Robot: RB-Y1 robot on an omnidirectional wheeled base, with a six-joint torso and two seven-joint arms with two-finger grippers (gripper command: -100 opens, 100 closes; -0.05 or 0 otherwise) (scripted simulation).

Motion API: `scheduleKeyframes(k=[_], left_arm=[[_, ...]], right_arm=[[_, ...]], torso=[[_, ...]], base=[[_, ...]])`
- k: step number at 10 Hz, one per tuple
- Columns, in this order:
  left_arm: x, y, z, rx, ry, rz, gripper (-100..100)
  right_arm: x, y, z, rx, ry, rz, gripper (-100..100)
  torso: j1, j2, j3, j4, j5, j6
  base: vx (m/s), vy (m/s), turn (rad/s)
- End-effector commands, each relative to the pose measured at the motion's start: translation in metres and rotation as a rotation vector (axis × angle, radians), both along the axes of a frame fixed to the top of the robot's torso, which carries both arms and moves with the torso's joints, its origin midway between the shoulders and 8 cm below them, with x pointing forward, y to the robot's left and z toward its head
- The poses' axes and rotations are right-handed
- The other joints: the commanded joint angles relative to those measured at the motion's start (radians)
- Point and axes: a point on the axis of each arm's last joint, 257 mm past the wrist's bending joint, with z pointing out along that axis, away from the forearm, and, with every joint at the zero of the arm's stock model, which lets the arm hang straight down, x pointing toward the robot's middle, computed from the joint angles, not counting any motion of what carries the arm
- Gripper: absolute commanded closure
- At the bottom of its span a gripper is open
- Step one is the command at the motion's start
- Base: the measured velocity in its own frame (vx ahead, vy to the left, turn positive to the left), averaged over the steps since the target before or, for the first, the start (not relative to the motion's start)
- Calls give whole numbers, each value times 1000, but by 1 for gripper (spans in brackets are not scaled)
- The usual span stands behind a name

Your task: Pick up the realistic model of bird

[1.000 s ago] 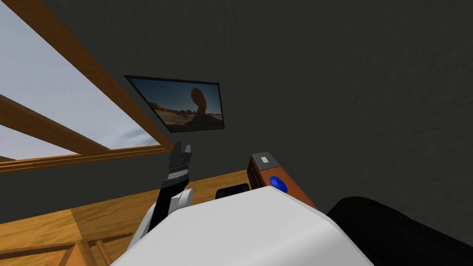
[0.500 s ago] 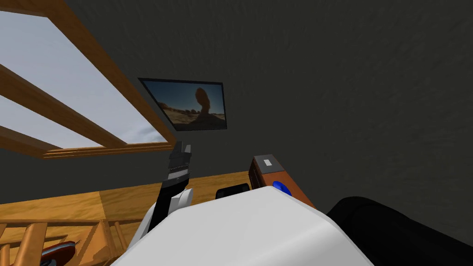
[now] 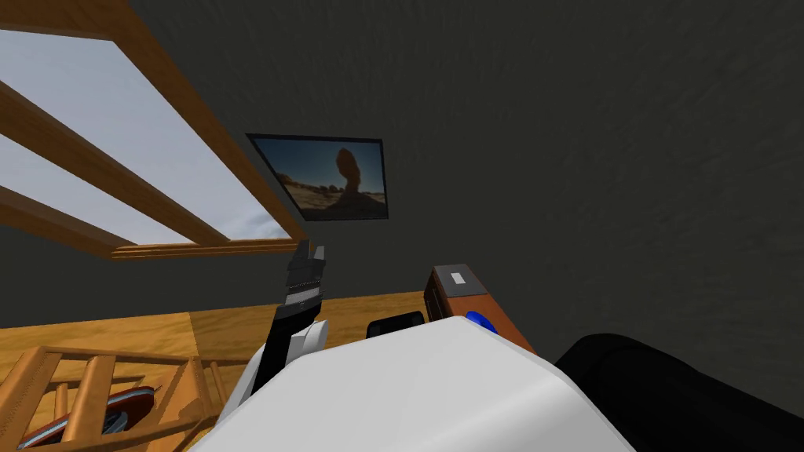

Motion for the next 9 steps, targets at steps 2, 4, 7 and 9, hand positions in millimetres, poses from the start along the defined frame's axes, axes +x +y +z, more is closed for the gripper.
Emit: scheduleKeyframes(k=[2,4,7,9], left_arm=[[0,0,0,0,0,0,0],[0,0,0,0,0,0,0],[0,0,0,0,0,0,0],[0,0,0,0,0,0,0]], right_arm=[[11,-7,-9,0,-2,-40,-100],[20,-12,-15,-1,-3,-70,-100],[23,-14,-18,0,-4,-79,100],[23,-13,-18,2,-4,-77,100]], torso=[[0,2,1,1,0,0],[0,6,3,1,0,0],[-7,2,2,1,-5,0],[-9,-2,0,1,-4,0]], base=[[-103,8,156],[-129,22,171],[-56,15,57],[0,0,0]])
